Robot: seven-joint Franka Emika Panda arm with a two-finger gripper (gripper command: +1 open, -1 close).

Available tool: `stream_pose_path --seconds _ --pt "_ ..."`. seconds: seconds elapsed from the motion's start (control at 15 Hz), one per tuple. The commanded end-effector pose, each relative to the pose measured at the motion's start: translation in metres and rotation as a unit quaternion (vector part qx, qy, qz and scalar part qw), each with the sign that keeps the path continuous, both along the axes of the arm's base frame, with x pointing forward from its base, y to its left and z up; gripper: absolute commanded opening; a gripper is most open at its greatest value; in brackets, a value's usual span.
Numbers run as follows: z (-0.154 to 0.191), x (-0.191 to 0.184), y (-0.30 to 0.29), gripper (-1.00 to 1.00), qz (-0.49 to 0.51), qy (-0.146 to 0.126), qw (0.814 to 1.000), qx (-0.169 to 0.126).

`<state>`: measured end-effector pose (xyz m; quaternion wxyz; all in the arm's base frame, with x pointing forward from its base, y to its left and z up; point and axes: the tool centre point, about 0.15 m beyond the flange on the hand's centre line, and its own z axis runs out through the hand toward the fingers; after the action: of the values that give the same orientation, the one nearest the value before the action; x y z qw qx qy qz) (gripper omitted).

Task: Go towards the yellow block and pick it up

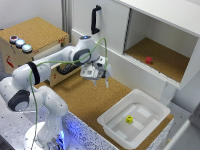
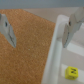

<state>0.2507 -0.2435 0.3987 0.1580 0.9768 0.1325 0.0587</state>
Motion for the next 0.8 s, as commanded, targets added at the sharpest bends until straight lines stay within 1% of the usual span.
stream_pose_path --seconds 0.0,0.13,0.4,0.6,0.73 --pt "-0.036 -0.011 -0.071 1.00 0.024 -0.013 0.998 0.048" --pt "-0.046 -0.013 -0.086 1.00 0.035 -0.011 0.997 0.065" --pt "-0.060 -0.009 -0.119 1.00 0.031 -0.016 0.996 0.078" --pt "-0.075 0.005 -0.133 1.00 0.036 -0.019 0.995 0.088" --pt "-0.084 0.021 -0.140 1.00 0.040 -0.012 0.996 0.084"
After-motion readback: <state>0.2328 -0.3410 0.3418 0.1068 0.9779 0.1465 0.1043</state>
